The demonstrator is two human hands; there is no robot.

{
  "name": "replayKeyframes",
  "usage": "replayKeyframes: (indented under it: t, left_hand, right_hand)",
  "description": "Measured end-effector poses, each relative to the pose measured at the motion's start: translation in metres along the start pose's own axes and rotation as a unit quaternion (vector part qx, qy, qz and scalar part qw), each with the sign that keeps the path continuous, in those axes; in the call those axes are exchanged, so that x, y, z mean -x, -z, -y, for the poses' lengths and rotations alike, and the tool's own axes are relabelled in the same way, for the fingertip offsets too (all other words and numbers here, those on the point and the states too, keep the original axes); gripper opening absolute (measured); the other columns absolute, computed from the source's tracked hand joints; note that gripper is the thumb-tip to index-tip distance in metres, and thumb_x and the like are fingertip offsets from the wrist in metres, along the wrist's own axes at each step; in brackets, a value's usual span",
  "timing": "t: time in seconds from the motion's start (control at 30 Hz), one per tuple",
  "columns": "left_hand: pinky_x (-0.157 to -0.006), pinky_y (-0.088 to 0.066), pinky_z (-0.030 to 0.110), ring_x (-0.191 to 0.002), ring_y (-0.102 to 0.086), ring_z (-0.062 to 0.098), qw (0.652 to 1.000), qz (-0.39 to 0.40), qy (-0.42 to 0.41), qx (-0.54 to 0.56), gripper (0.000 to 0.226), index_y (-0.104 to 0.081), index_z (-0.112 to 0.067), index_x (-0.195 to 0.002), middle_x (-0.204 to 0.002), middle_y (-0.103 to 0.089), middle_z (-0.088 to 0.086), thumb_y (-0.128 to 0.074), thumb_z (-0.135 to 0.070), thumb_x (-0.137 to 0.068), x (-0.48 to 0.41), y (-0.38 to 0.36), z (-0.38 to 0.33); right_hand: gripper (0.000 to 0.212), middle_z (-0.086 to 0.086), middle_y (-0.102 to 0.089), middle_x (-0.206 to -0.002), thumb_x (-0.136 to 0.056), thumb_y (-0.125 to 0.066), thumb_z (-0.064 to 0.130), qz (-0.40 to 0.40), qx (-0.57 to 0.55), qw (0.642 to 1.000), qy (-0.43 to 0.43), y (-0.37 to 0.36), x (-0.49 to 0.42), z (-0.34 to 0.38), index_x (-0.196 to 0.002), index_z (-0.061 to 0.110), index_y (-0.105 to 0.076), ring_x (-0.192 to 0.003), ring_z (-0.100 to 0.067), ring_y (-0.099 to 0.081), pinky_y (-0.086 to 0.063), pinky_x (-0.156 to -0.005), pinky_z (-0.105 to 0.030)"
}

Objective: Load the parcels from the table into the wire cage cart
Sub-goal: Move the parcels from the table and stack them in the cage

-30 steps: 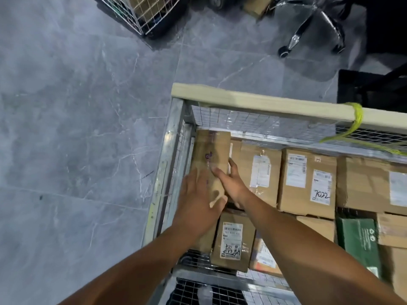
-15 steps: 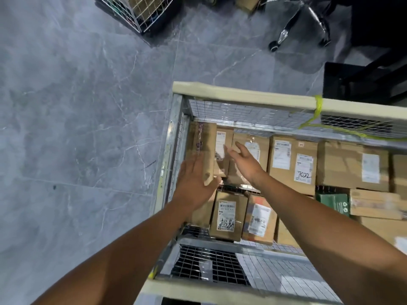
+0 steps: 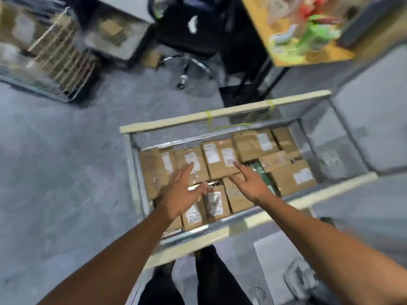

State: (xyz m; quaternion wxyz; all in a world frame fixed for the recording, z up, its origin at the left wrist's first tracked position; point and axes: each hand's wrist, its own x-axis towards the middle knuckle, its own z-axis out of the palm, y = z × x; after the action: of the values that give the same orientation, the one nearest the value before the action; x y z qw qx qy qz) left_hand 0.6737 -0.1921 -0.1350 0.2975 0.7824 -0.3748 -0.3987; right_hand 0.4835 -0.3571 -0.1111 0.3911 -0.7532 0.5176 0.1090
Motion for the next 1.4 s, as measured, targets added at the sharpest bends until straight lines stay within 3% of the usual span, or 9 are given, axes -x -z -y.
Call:
replayKeyframes:
  t: [0.17, 0.37, 0.47, 0.6, 0.7, 0.77, 0.83, 1.07, 1.4]
  left_hand:
    - [-0.126, -0.019, 0.049, -0.157, -0.015, 0.028, 0.986, 0.086, -0.119, -0.076, 0.09, -0.024, -0.034, -0.162, -0.17, -0.023, -0.002, -0.052, -0.076, -0.087, 0.039, -0.002, -0.064]
    - [-0.127, -0.016, 0.049, -0.158, -0.012, 0.025, 0.928, 0.156, -0.291, -0.175, 0.096, -0.027, -0.035, -0.16, -0.17, -0.023, -0.004, -0.04, -0.086, -0.08, 0.09, -0.043, -0.168]
    - [-0.127, -0.019, 0.045, -0.156, -0.02, 0.027, 0.88, 0.217, -0.373, -0.199, 0.091, -0.034, -0.028, -0.159, -0.167, -0.031, 0.0, -0.047, -0.083, -0.086, 0.134, -0.086, -0.216]
    - [-0.124, -0.025, 0.05, -0.151, -0.031, 0.033, 0.798, 0.287, -0.478, -0.228, 0.114, -0.04, -0.024, -0.156, -0.161, -0.042, 0.005, -0.023, -0.1, -0.074, 0.213, -0.166, -0.258]
    - [-0.126, -0.023, 0.048, -0.152, -0.029, 0.031, 0.743, 0.363, -0.516, -0.222, 0.103, -0.039, -0.023, -0.157, -0.162, -0.039, 0.005, -0.041, -0.091, -0.08, 0.294, -0.215, -0.282]
    - [-0.124, -0.026, 0.049, -0.149, -0.033, 0.033, 0.7, 0.386, -0.556, -0.227, 0.102, -0.041, -0.02, -0.156, -0.16, -0.043, 0.007, -0.04, -0.09, -0.081, 0.347, -0.245, -0.292]
    - [-0.124, -0.025, 0.051, -0.152, -0.03, 0.033, 0.656, 0.398, -0.591, -0.249, 0.112, -0.037, -0.025, -0.158, -0.163, -0.038, 0.005, -0.025, -0.099, -0.074, 0.397, -0.268, -0.296]
    - [-0.128, -0.013, 0.046, -0.159, -0.009, 0.023, 0.483, 0.411, -0.696, -0.337, 0.093, -0.021, -0.038, -0.162, -0.171, -0.018, -0.007, -0.029, -0.087, -0.084, 0.519, -0.296, -0.29]
    - [-0.126, -0.017, 0.046, -0.157, -0.016, 0.024, 0.408, 0.406, -0.723, -0.383, 0.083, -0.025, -0.037, -0.161, -0.17, -0.023, -0.008, -0.042, -0.079, -0.092, 0.629, -0.366, -0.292]
  right_hand:
    - [0.09, -0.003, -0.044, -0.159, -0.082, -0.032, 0.085, -0.154, 0.054, 0.986, -0.034, 0.04, 0.119, -0.022, -0.158, 0.038, -0.038, -0.147, -0.028, -0.039, -0.034, -0.119, -0.05]
    - [0.094, -0.004, -0.037, -0.165, -0.079, -0.028, 0.087, -0.312, -0.037, 0.94, -0.135, 0.049, 0.273, -0.076, -0.16, 0.04, -0.034, -0.156, -0.027, -0.025, -0.025, -0.124, -0.056]
    - [0.095, -0.004, -0.036, -0.166, -0.078, -0.029, 0.085, -0.397, -0.085, 0.89, -0.207, 0.04, 0.356, -0.112, -0.16, 0.038, -0.035, -0.157, -0.029, -0.022, -0.023, -0.124, -0.056]
    - [0.09, -0.003, -0.026, -0.171, -0.082, -0.035, 0.083, -0.487, -0.141, 0.801, -0.319, 0.004, 0.48, -0.16, -0.161, 0.041, -0.03, -0.16, -0.028, -0.013, -0.015, -0.127, -0.054]
    - [0.074, 0.001, -0.021, -0.173, -0.096, -0.05, 0.07, -0.536, -0.172, 0.728, -0.391, -0.036, 0.576, -0.19, -0.162, 0.042, -0.027, -0.161, -0.025, -0.007, -0.011, -0.128, -0.052]
    - [0.076, 0.0, -0.024, -0.172, -0.095, -0.048, 0.072, -0.558, -0.182, 0.683, -0.435, -0.068, 0.635, -0.204, -0.161, 0.041, -0.029, -0.16, -0.026, -0.01, -0.013, -0.128, -0.052]
    - [0.078, 0.0, -0.025, -0.171, -0.092, -0.046, 0.075, -0.57, -0.193, 0.655, -0.457, -0.098, 0.683, -0.212, -0.161, 0.042, -0.03, -0.16, -0.026, -0.011, -0.015, -0.127, -0.053]
    - [0.072, 0.008, -0.013, -0.174, -0.097, -0.05, 0.069, -0.583, -0.255, 0.613, -0.469, -0.175, 0.779, -0.215, -0.16, 0.047, -0.025, -0.161, -0.018, 0.005, -0.005, -0.127, -0.054]
    - [0.073, 0.006, -0.012, -0.174, -0.098, -0.048, 0.068, -0.58, -0.298, 0.542, -0.531, -0.214, 0.87, -0.235, -0.162, 0.047, -0.02, -0.161, -0.02, 0.006, -0.006, -0.128, -0.055]
